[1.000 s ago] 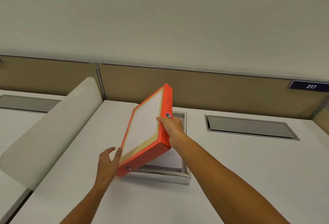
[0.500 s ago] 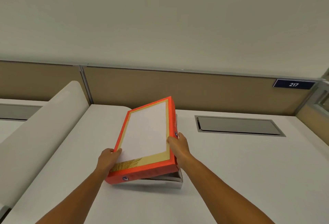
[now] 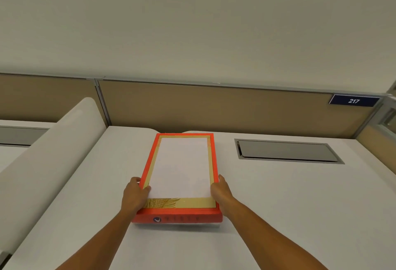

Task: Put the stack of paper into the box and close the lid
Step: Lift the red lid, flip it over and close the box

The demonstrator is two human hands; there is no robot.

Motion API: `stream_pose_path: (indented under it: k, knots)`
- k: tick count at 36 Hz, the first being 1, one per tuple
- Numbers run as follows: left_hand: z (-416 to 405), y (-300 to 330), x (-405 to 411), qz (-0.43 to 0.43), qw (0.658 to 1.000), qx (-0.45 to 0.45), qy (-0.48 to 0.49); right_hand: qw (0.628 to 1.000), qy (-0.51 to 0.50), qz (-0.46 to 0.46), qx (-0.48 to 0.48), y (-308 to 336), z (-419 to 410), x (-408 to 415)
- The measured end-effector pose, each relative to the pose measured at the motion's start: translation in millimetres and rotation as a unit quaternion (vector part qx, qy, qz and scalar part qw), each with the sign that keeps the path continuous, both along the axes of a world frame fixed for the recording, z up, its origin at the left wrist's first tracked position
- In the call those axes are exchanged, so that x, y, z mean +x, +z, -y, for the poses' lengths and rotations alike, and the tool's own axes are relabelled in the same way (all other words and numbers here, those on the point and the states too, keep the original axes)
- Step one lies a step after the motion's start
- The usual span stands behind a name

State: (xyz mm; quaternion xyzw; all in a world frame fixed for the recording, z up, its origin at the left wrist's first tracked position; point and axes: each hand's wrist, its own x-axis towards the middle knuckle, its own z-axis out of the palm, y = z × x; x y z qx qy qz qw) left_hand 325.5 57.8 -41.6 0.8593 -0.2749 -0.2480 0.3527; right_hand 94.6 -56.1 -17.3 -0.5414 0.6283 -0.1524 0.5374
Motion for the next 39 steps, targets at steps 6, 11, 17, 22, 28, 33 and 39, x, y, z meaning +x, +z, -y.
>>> stream_pose_path:
  k: [6, 11, 17, 22, 28, 33, 39]
  knots:
    - [3, -4, 1, 0.027, 0.999, 0.014, -0.026, 1.0, 0.007, -0.011, 0.005, -10, 5, 4]
    - [9, -2, 10, 0.063, 0.994, 0.039, -0.077, 0.993, 0.066, -0.088, -0.031, -10, 10, 7]
    - [37, 3, 14, 0.144, 0.978, 0.056, -0.14, 0.938, 0.195, -0.21, -0.196, -12, 24, 18]
    - [65, -1, 15, 0.248, 0.934, 0.104, -0.235, 0.883, 0.265, -0.283, -0.265, -21, 43, 32]
    - [87, -12, 19, 0.271, 0.919, 0.122, -0.257, 0.86, 0.309, -0.302, -0.272, -31, 65, 44]
    - [87, -22, 18, 0.314, 0.905, 0.125, -0.258, 0.852, 0.308, -0.317, -0.279, -43, 73, 47]
    - [85, -29, 17, 0.329, 0.9, 0.123, -0.258, 0.849, 0.297, -0.324, -0.293, -58, 71, 48]
